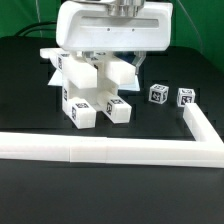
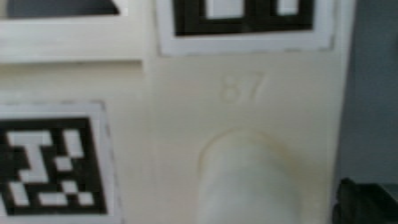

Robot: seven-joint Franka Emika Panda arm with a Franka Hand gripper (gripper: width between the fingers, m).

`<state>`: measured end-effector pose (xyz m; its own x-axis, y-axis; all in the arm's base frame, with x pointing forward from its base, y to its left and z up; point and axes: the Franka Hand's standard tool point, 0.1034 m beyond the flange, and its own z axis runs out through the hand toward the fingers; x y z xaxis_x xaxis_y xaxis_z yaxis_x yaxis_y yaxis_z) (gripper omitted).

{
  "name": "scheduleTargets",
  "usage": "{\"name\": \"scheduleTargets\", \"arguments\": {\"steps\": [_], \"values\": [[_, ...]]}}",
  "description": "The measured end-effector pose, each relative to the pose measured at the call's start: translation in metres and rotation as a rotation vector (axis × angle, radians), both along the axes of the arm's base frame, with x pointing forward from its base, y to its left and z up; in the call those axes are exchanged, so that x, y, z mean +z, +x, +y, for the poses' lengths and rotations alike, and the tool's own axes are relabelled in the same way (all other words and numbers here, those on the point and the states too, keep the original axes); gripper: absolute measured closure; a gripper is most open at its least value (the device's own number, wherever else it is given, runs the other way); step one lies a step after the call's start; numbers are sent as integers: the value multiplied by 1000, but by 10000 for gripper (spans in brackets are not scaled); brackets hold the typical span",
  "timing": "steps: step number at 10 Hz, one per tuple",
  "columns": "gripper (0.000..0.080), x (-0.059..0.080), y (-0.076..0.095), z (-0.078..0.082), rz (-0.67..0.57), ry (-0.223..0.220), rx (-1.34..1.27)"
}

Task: Assemble chair

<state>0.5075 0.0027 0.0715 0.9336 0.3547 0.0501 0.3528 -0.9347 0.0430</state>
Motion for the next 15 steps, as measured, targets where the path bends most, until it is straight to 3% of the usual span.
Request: {"name": "scheduleTargets", "arguments": {"steps": [4, 8, 10, 11, 13, 15], "values": [[151, 7, 4, 2, 5, 5, 5], [151, 53, 10, 9, 21, 43, -27], [151, 80, 9, 29, 0, 35, -114], [151, 86, 7, 44, -10, 31, -141], [151, 87, 4, 72, -30, 26, -202], [151, 87, 4, 71, -28, 26, -184]]}}
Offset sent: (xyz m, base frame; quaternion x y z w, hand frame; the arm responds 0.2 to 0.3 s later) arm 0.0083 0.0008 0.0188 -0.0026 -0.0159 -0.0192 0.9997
